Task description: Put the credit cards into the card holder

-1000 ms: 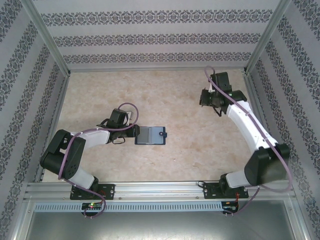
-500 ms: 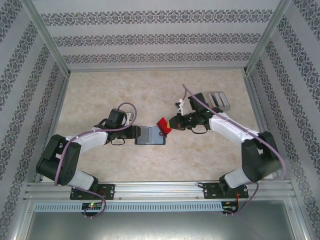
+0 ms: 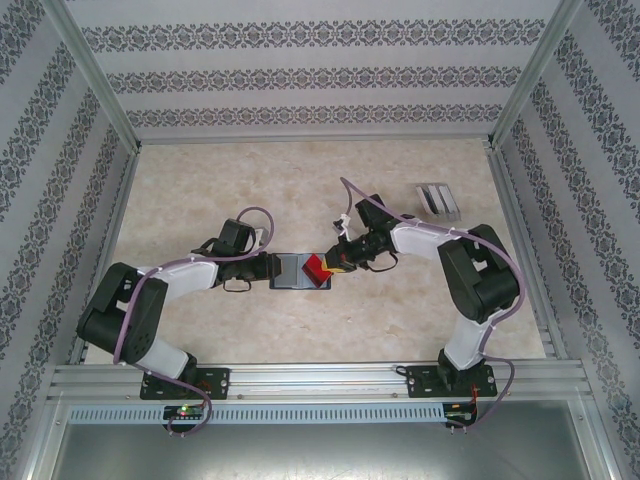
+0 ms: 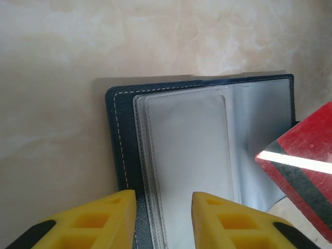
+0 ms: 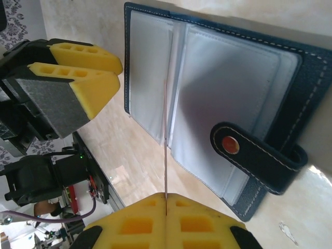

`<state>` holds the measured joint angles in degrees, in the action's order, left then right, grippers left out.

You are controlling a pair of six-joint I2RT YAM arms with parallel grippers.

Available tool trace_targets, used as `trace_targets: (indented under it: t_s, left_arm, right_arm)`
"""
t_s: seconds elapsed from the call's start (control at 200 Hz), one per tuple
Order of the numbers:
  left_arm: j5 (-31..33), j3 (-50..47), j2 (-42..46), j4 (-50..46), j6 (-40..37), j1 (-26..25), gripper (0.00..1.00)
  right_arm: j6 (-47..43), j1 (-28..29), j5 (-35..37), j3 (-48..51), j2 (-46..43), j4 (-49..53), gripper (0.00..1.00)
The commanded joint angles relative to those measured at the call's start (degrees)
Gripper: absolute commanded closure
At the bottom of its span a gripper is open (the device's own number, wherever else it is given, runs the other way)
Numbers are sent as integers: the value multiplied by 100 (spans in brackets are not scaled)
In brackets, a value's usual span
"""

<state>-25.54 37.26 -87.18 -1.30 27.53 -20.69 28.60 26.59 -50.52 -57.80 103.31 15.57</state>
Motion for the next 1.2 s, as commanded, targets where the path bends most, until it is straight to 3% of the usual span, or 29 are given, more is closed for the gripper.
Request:
trace_targets:
  t_s: [0.0, 0.51, 0.834, 1.194]
  left_arm:
    - [-81, 16, -161, 45, 108, -66, 67]
    - [23, -42, -366, 2, 251, -59, 75]
    - [333, -16, -391, -265, -60, -63, 76]
    - [230, 10, -528, -228, 68, -60, 75]
  right_arm:
    - [61, 141, -238, -231, 195, -194, 100]
    - [280, 163, 147, -182, 287, -293, 100]
    - [-169, -75, 17, -214, 151, 62, 100]
    - [112, 79, -69, -191, 427, -300, 100]
